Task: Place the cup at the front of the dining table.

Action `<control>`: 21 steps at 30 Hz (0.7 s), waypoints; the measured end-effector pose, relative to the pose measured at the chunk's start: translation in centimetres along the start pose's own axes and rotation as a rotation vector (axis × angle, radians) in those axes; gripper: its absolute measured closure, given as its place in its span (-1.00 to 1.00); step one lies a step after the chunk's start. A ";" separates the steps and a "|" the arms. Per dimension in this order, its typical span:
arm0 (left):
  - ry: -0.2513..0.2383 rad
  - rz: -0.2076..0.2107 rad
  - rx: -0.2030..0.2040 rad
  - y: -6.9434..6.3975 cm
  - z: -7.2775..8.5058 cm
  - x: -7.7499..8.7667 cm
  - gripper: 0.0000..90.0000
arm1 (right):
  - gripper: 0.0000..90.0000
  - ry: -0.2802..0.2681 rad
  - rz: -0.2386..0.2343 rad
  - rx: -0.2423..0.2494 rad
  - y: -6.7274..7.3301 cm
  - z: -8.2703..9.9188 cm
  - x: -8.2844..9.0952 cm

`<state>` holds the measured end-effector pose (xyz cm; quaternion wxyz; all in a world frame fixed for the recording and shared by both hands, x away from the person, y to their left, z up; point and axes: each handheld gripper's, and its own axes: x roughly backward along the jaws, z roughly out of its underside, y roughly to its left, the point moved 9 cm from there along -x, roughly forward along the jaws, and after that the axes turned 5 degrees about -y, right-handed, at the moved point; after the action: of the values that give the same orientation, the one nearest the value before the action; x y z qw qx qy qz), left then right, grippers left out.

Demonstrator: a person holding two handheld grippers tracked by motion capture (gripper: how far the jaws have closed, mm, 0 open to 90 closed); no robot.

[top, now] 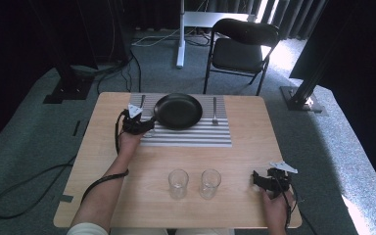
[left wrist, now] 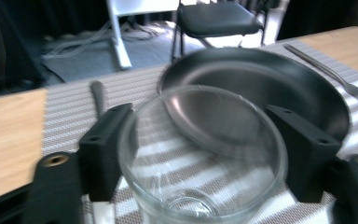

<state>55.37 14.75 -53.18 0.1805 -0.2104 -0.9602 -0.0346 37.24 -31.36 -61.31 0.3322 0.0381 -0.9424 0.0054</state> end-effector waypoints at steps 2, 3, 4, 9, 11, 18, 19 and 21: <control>0.028 -0.013 -0.015 0.0 0.5 0.0 -0.59 | -0.73 0.000 0.000 0.000 0.0 0.0 0.0; 0.032 -0.015 -0.024 0.0 0.7 0.0 -0.59 | -0.73 0.000 0.000 0.000 0.0 0.0 0.0; 0.038 -0.012 -0.022 0.0 0.8 0.1 -0.59 | -0.73 0.000 0.000 0.000 0.0 0.0 0.0; 0.048 -0.016 -0.028 0.1 1.5 0.5 -0.58 | -0.73 0.000 0.000 -0.001 0.0 0.0 0.0; 0.053 -0.017 -0.027 0.0 1.7 0.6 -0.58 | -0.73 0.000 0.000 0.000 0.0 0.0 0.0; 0.063 0.006 0.005 -0.3 2.5 2.0 -0.58 | -0.73 0.001 0.000 0.000 0.0 0.0 0.0; 0.063 0.009 0.002 -0.3 2.5 2.3 -0.58 | -0.73 0.000 0.000 0.000 0.0 0.0 0.0; 0.064 0.010 -0.008 -0.4 2.6 2.8 -0.58 | -0.73 0.001 0.000 -0.001 0.0 0.0 0.0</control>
<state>52.00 15.87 -54.60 0.2105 -0.2149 -0.9526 -0.0443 37.23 -31.35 -61.31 0.3327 0.0379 -0.9423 0.0052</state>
